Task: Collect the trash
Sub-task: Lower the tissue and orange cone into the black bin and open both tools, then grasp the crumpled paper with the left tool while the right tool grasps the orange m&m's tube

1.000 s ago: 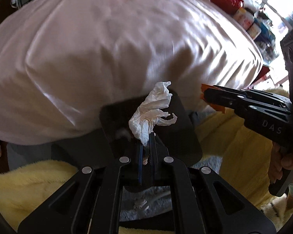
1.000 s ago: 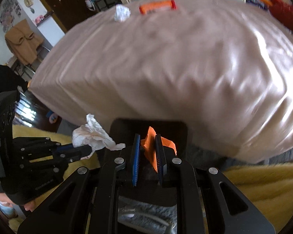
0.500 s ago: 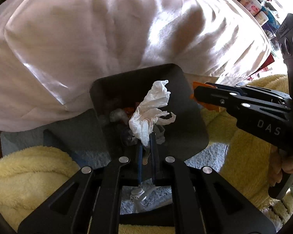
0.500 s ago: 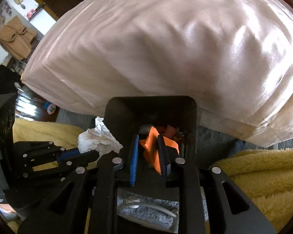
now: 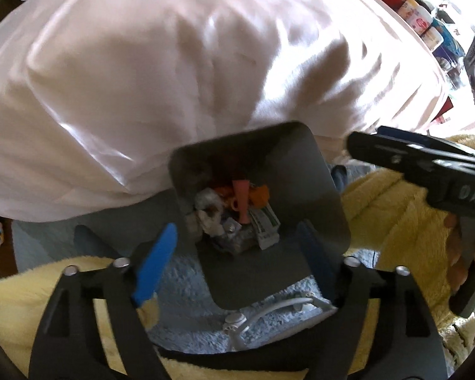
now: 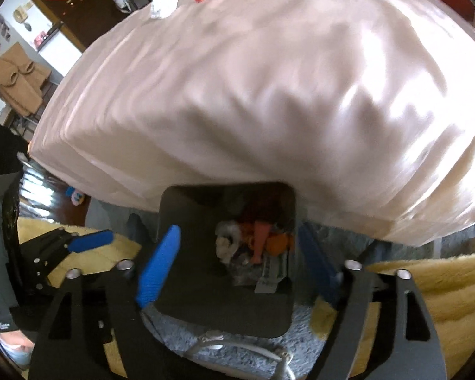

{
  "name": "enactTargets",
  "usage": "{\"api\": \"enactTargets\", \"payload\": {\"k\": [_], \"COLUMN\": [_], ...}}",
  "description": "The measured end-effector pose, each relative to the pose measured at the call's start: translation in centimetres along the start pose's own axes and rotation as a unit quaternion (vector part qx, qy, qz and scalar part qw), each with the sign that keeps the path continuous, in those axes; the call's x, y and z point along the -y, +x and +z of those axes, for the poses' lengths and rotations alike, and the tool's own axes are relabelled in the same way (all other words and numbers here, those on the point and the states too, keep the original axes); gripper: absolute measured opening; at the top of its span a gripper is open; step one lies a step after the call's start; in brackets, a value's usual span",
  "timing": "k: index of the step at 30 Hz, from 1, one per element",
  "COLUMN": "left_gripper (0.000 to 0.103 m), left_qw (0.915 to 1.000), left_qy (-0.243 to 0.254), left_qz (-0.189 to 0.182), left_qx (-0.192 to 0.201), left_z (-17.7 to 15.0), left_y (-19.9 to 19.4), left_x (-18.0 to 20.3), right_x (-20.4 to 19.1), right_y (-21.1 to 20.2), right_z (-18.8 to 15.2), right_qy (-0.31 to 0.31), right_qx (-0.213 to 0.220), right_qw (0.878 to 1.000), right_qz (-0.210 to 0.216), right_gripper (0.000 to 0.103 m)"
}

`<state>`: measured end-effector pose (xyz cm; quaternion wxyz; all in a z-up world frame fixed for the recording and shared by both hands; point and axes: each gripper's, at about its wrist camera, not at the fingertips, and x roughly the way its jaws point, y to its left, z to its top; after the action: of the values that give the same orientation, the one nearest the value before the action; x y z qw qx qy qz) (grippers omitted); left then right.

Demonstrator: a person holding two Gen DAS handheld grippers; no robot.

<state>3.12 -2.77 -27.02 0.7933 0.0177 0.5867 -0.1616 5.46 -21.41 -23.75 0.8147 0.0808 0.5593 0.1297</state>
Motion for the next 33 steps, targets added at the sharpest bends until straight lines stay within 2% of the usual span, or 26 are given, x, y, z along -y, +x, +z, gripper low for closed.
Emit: {"api": "enactTargets", "payload": {"k": [3,7,13,20,29,33], "left_gripper": [0.089,0.090,0.091,0.090,0.079,0.066], "left_qw": [0.9997,0.9983,0.9940,0.9917,0.9905,0.9910], "left_qy": [-0.008,-0.019,-0.036,-0.052,-0.040,-0.038], "left_qz": [0.014,0.026,0.054,0.058,0.058,0.054], "left_qx": [0.017,0.048,0.087,0.102,0.118,0.116], "left_z": [1.1,3.0,7.0,12.8,20.9,23.6], "left_y": [-1.5,-3.9,-6.1,-6.4,-5.7,-4.8], "left_x": [-0.8,-2.0,-4.6,-7.4,-8.2,-8.3], "right_x": [0.4,1.0,1.8,1.3,0.6,0.9], "right_y": [-1.5,-3.6,-4.5,-3.6,-0.7,0.7], "right_z": [1.4,4.2,9.5,14.6,19.7,21.2], "right_qy": [-0.003,0.002,-0.001,-0.018,-0.053,-0.059], "right_qx": [0.022,0.058,0.096,0.118,0.112,0.103], "right_qw": [1.000,0.998,0.994,0.991,0.990,0.991], "right_qz": [-0.016,-0.025,-0.054,-0.053,-0.063,-0.063], "right_gripper": [0.095,0.099,0.099,0.099,0.099,0.099]}}
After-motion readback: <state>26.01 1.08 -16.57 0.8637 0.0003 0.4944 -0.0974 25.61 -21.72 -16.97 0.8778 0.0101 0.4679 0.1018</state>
